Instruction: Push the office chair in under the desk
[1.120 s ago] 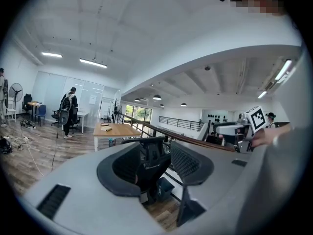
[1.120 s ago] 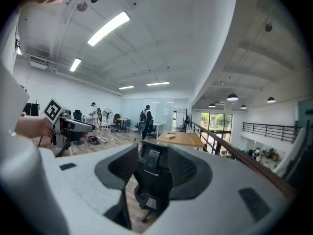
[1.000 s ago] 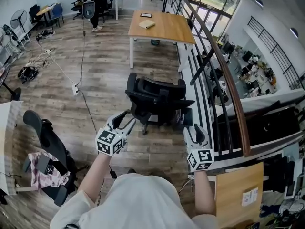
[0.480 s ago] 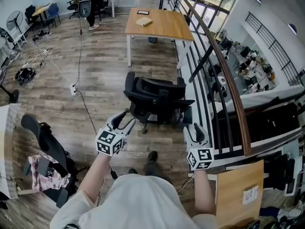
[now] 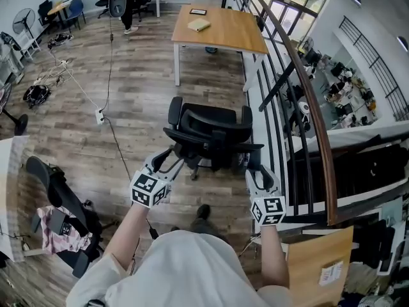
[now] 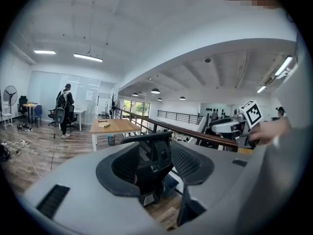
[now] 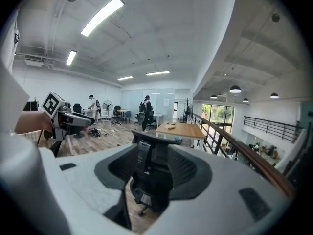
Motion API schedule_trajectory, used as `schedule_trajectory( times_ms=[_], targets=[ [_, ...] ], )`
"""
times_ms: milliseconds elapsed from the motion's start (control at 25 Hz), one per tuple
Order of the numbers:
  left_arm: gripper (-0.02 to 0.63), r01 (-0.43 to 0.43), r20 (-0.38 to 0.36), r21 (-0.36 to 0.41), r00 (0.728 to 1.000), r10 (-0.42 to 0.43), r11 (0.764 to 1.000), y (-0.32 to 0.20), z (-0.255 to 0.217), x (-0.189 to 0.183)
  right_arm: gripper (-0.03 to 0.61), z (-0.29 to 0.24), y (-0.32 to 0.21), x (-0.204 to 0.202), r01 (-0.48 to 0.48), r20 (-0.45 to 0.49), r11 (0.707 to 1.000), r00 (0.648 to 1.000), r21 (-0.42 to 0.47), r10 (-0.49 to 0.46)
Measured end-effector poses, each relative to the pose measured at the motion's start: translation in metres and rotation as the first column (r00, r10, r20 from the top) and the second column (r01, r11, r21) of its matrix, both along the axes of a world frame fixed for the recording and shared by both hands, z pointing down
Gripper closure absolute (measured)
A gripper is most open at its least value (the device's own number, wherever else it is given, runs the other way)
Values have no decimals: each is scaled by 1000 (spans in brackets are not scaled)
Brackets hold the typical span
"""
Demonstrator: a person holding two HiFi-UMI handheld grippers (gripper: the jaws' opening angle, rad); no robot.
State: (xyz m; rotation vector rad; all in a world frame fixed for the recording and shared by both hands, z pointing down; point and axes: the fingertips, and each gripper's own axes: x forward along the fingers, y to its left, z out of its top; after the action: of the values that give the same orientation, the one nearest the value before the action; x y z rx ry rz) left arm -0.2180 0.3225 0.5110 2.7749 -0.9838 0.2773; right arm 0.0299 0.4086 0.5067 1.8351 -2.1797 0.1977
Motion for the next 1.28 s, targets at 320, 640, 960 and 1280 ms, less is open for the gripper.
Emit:
schedule_trajectory(
  times_ms=[320, 640, 960, 1280],
  targets=[
    [411, -26, 179, 29, 984, 20, 999, -48, 36, 32, 403, 40, -64, 36, 86, -77, 991, 993, -102, -94],
    [402, -73, 338, 6, 939, 67, 997, -91, 81, 55, 403, 94, -108, 61, 214, -182, 940, 946, -265, -267],
    [390, -91, 516, -11, 853, 84, 996, -116, 136, 66, 402, 146, -130, 76, 321, -285, 849, 842, -419, -459],
    [376, -193, 710, -21, 688, 150, 981, -128, 168, 70, 377, 177, -140, 78, 378, -290, 765, 765, -521, -575]
  ],
)
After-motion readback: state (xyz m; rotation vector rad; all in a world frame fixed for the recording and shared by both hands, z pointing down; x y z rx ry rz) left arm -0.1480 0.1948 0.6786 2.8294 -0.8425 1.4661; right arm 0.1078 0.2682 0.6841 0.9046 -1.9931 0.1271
